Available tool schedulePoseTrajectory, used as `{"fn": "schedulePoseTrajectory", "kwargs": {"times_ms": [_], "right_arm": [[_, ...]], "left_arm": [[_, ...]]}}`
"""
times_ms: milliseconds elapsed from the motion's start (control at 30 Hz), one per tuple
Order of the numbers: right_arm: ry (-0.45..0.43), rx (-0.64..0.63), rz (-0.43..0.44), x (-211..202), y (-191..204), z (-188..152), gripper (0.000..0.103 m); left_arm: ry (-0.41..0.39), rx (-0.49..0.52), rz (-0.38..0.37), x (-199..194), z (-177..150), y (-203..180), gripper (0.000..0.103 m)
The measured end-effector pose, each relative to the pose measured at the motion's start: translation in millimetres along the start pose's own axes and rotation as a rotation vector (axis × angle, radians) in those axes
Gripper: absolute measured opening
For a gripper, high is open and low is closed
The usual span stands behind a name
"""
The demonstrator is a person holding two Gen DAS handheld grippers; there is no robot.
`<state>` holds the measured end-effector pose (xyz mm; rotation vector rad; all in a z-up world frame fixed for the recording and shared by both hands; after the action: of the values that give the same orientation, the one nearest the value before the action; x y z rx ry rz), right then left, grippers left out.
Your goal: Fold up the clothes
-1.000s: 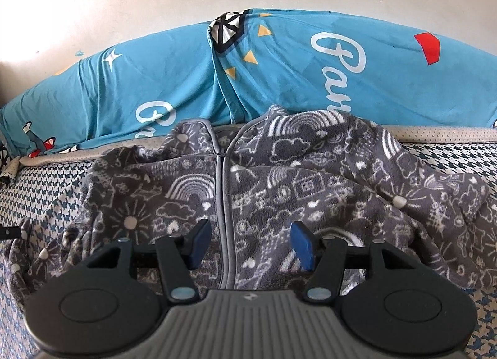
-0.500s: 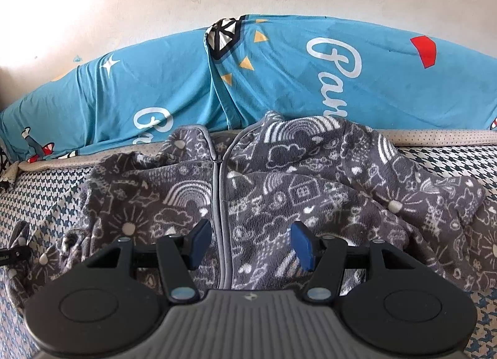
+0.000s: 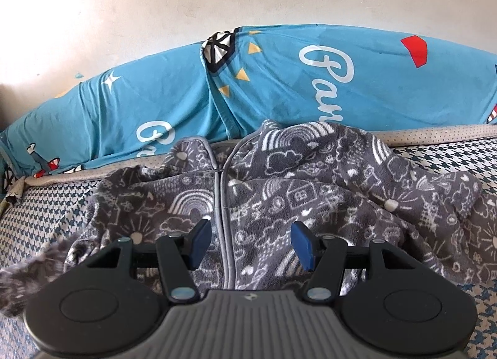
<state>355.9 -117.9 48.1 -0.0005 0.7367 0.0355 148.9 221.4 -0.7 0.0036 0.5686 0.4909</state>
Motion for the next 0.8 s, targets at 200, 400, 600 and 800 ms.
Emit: {"fn": "schedulePoseTrajectory", "kwargs": {"times_ms": [200,400,600,800], "right_arm": [[-0.011,-0.031,0.012,-8,2,-5,0.056],[-0.011,-0.051,0.013,-15,-3,-11,0.056],[0.016,-0.066,0.060,-24,-1,-25,0.056],[0.024,-0.103,0.108,-42,8,-44,0.056]], "left_arm": [[0.034,-0.065,0.117,1,10,47,0.029],[0.061,-0.151,0.236,4,10,86,0.047],[0.003,-0.227,0.182,-12,15,90,0.100],[-0.010,-0.210,0.093,-17,15,80,0.103]]}}
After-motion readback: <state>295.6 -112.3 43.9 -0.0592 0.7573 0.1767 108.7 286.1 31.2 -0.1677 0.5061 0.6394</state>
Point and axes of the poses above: each gripper's, at about its wrist camera, not at the fingertips, and x roughly the way its jaws point, y to its left, z to its top, the point moved 4 cm from there along x, roughly the way its jaws point, and after that the axes turned 11 degrees about -z, right-handed, at the moved point
